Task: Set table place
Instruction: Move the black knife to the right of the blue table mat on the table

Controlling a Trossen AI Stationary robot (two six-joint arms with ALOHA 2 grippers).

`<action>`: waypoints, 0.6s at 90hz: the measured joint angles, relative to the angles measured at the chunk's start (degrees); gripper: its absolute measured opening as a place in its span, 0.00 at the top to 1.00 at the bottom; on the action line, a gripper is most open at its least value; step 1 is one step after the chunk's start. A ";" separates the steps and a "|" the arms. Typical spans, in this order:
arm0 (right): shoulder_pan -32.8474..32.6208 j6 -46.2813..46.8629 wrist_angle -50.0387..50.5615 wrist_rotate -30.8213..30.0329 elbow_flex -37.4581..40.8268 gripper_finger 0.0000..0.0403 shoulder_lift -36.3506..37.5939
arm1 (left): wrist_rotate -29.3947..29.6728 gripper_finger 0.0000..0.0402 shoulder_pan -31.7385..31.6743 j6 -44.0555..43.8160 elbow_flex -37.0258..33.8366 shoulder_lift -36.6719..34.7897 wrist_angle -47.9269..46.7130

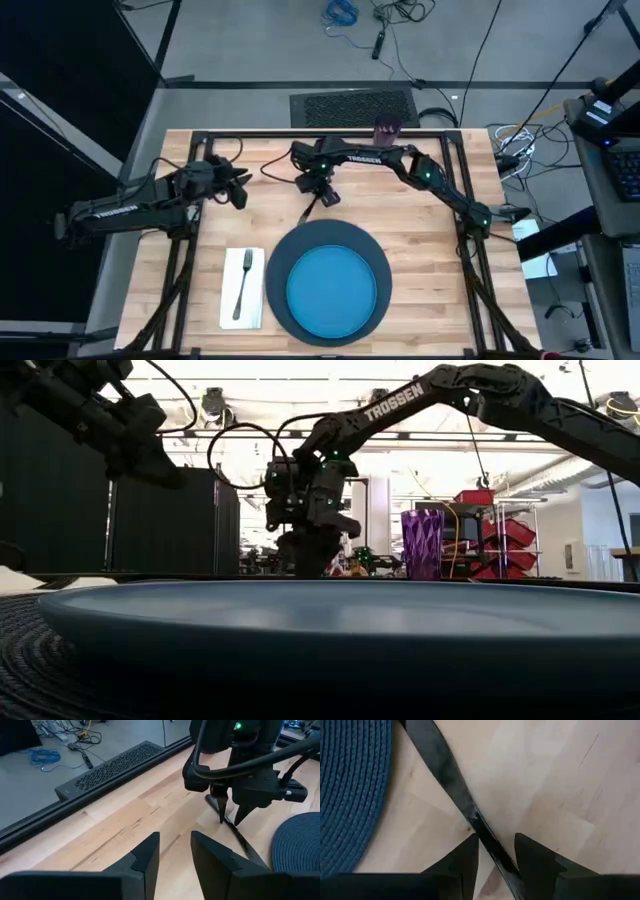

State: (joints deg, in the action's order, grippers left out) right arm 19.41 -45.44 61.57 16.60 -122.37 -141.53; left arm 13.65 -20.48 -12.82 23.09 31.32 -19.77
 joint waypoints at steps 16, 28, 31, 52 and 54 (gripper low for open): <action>-0.39 -0.43 -1.02 0.02 0.00 0.72 0.01 | 0.00 0.76 0.00 0.00 0.00 0.01 0.00; -0.38 -0.38 -1.35 0.02 0.00 0.72 0.02 | 0.00 0.76 -0.01 0.02 0.00 -0.01 0.00; -0.38 -0.36 -1.39 0.02 0.00 0.72 0.02 | 0.00 0.76 -0.01 0.08 0.00 -0.01 0.00; -0.38 0.45 -1.52 0.02 0.00 0.72 0.02 | 0.00 0.76 -0.01 0.15 0.00 0.01 0.00; -0.38 0.64 -1.52 0.02 0.00 0.72 0.02 | 0.00 0.76 -0.01 0.15 0.00 -0.01 0.00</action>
State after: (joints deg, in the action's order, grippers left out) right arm 19.03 -44.81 60.05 16.62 -122.37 -141.51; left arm 13.65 -20.49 -12.67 23.09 31.31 -19.77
